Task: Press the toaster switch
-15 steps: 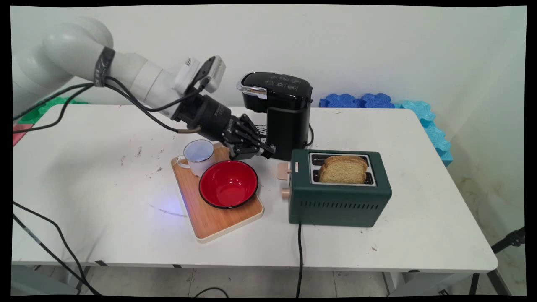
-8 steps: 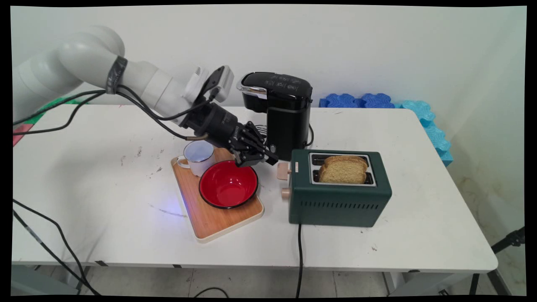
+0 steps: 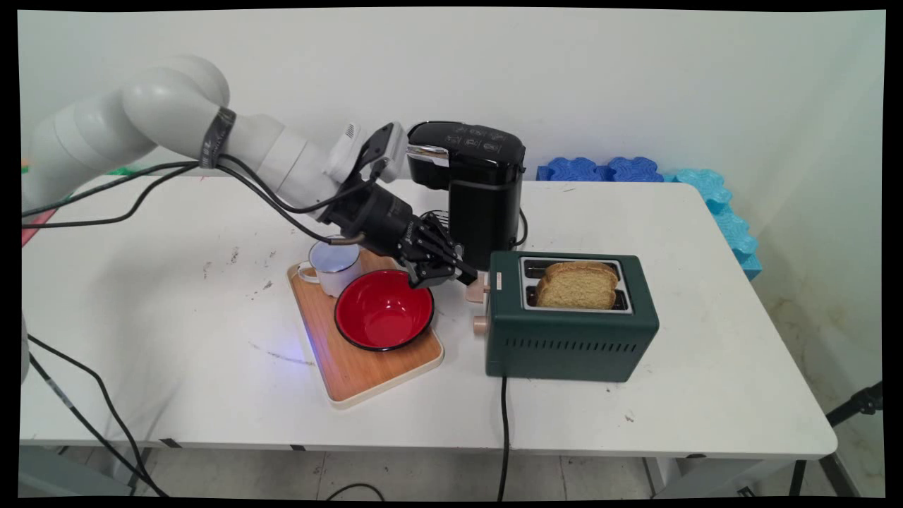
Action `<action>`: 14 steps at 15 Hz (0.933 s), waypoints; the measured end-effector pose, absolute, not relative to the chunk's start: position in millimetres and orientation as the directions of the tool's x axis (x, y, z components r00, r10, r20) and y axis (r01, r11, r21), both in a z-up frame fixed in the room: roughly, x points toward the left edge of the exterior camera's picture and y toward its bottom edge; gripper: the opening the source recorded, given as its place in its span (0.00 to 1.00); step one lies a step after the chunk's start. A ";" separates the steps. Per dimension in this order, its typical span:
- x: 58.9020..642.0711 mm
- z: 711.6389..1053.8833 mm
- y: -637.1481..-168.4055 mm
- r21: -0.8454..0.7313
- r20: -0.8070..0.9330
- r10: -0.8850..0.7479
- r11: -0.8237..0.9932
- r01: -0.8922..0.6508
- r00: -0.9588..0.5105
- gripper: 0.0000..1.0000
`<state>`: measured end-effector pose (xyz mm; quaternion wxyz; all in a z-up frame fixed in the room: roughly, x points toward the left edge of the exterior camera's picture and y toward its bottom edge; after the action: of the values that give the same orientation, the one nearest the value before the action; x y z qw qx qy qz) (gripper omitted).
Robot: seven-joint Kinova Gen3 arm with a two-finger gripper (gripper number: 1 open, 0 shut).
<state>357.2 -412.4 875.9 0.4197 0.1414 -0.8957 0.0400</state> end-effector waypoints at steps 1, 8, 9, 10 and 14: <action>356.1 875.1 -412.7 0.048 0.763 -0.221 0.957 -0.287 -0.608 0.00; 345.7 867.0 -414.6 0.056 0.760 -0.229 0.955 -0.291 -0.608 0.00; 344.6 865.8 -414.7 0.057 0.759 -0.230 0.955 -0.291 -0.609 0.00; 343.5 864.6 -414.9 0.057 0.759 -0.231 0.955 -0.291 -0.609 0.00; 340.8 859.8 -415.0 0.057 0.757 -0.232 0.955 -0.292 -0.611 0.00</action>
<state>340.8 -415.0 859.8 0.4163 0.1462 -0.8966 0.0361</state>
